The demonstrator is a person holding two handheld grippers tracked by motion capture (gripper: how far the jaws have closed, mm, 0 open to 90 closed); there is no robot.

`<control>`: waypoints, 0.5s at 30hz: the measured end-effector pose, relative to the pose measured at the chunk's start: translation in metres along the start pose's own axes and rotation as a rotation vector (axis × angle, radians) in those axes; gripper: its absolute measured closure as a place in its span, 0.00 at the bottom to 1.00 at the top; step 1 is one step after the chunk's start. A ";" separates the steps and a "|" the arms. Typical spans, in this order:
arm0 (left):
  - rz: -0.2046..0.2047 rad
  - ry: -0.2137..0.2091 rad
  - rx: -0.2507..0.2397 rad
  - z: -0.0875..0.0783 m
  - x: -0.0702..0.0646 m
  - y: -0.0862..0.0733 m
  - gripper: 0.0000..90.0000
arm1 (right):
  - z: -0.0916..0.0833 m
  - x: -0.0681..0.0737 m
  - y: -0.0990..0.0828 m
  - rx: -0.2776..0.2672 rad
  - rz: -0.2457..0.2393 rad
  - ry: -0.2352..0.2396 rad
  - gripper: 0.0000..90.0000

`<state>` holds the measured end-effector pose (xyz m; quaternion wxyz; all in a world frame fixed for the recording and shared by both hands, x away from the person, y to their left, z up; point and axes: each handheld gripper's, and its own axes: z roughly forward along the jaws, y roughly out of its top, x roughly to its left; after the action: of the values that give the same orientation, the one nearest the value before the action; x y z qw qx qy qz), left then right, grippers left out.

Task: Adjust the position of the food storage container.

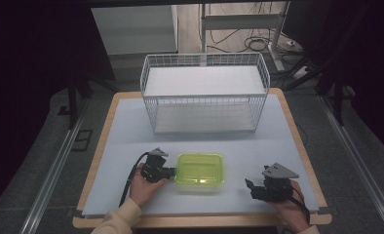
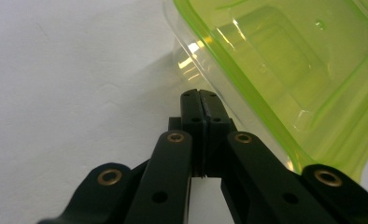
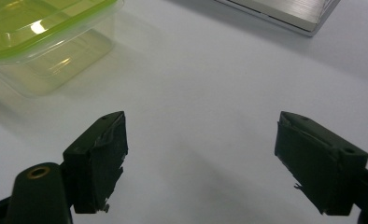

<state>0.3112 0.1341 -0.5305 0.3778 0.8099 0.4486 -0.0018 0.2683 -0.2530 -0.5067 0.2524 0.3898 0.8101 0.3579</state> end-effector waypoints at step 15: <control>-0.054 -0.015 -0.115 -0.036 0.013 -0.011 0.99 | -0.002 -0.001 0.001 -0.063 0.094 0.050 0.19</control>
<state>0.2985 0.1690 -0.5162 0.4266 0.7745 0.4670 0.0079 0.2679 -0.2543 -0.5042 0.2270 0.4100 0.7853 0.4045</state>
